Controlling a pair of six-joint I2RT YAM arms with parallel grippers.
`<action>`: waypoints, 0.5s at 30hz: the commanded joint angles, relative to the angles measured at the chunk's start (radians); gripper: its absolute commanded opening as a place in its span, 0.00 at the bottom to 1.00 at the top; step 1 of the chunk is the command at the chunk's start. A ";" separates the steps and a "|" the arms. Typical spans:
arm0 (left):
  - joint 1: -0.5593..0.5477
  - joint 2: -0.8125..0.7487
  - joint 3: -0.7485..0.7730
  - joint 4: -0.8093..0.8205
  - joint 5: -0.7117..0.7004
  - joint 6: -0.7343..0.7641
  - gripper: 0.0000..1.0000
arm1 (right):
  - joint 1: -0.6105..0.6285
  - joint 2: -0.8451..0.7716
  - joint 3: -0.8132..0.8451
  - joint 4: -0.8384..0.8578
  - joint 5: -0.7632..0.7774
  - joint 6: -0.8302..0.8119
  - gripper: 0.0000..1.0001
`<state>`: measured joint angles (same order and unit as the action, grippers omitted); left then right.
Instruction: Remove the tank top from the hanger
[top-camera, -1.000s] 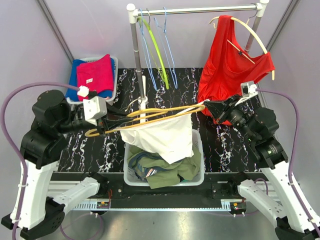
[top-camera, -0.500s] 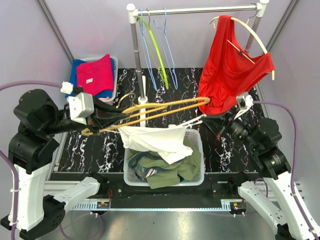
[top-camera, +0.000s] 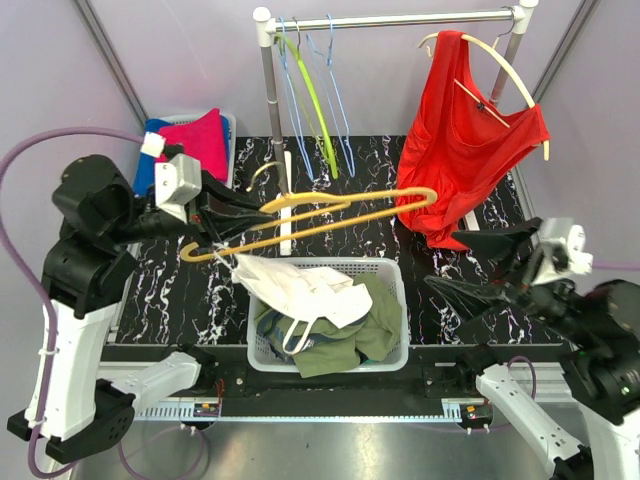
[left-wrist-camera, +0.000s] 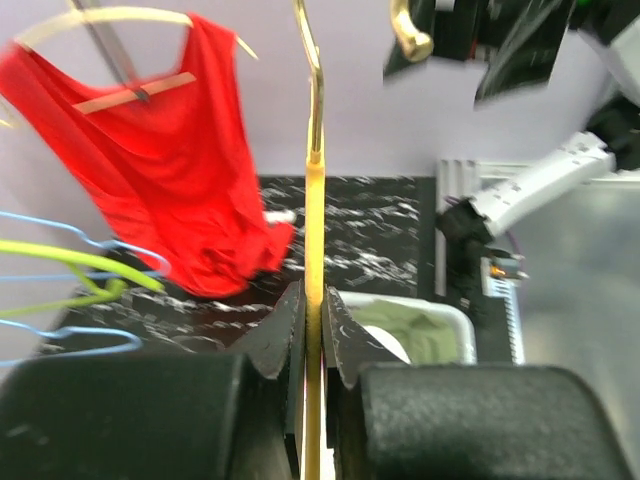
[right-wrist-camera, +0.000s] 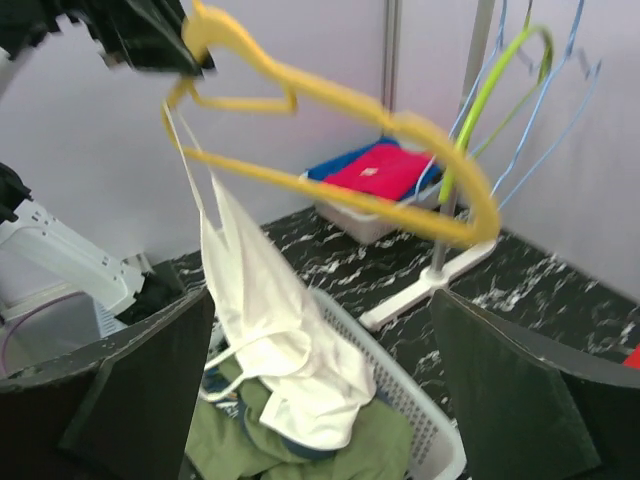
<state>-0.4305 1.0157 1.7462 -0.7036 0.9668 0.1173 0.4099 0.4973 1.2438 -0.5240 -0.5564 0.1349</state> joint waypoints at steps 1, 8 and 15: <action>-0.001 -0.031 -0.109 0.055 0.128 -0.048 0.05 | 0.004 0.047 0.097 -0.041 0.023 -0.109 0.98; -0.020 -0.002 -0.185 0.058 0.251 -0.099 0.05 | 0.004 0.185 0.147 -0.022 -0.152 -0.158 1.00; -0.059 0.070 -0.145 0.059 0.285 -0.099 0.04 | 0.004 0.306 0.206 -0.065 -0.278 -0.215 0.98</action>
<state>-0.4660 1.0588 1.5517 -0.7025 1.1824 0.0368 0.4099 0.7620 1.3911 -0.5617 -0.7258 -0.0280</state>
